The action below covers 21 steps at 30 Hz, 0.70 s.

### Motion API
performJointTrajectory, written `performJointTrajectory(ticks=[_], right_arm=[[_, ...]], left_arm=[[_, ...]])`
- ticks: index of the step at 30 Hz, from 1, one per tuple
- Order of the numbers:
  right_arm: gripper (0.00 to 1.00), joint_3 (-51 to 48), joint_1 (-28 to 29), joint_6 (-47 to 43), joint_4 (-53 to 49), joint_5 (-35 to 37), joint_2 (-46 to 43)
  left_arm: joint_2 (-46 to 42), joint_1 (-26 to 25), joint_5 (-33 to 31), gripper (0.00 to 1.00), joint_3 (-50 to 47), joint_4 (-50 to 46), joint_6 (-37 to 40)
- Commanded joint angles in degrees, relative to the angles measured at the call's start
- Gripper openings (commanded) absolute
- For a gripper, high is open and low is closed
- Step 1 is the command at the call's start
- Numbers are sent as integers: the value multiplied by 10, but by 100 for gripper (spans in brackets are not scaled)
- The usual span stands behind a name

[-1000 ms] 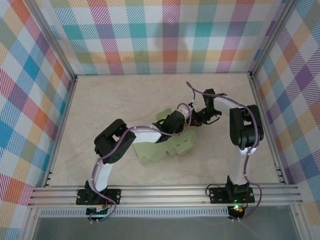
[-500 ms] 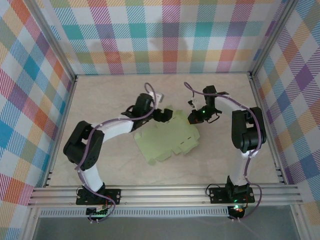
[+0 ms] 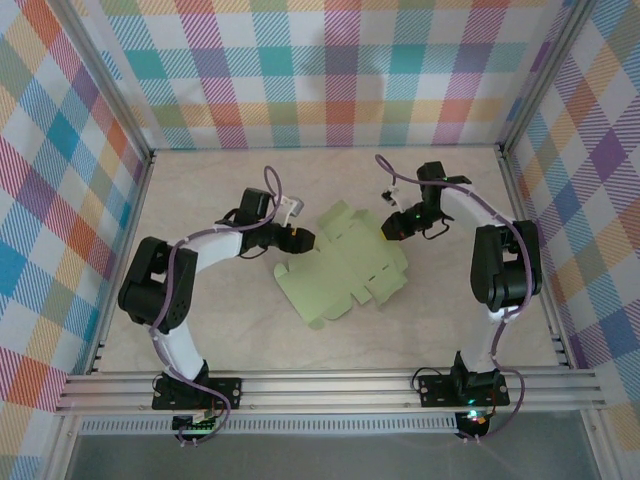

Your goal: Fold the paper box

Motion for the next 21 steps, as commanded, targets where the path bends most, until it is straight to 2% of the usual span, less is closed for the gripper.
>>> performJointTrajectory(ticks=[1,6,7,8,12,14,18,19,21], right_arm=[[0,20,-2,-19,-26,-40,-8],[0,19,-2,-15,-28,-46,-10],[0,19,-2,-16,-28,-48,-9],[0,19,-2,-15,-29,-50,-9],[0,19,-2,-15,-31,-52,-7],[0,20,-2,-15,-31,-52,-6],[0,23,-2,-12,-33,-50,0],[0,25,-2,-12,-34,-50,2],[0,26,-2,-9,-33,-49,5]], left_arm=[[42,-2,38,61,42,-34,36],[71,-14,40,56,58,-22,33],[74,-16,37,48,58,-15,30],[76,-17,35,45,58,-7,25],[79,-17,21,42,58,15,11],[81,-17,21,31,61,17,10],[82,-18,31,26,60,25,4],[82,-19,33,16,58,27,3],[82,-19,35,8,58,29,3]])
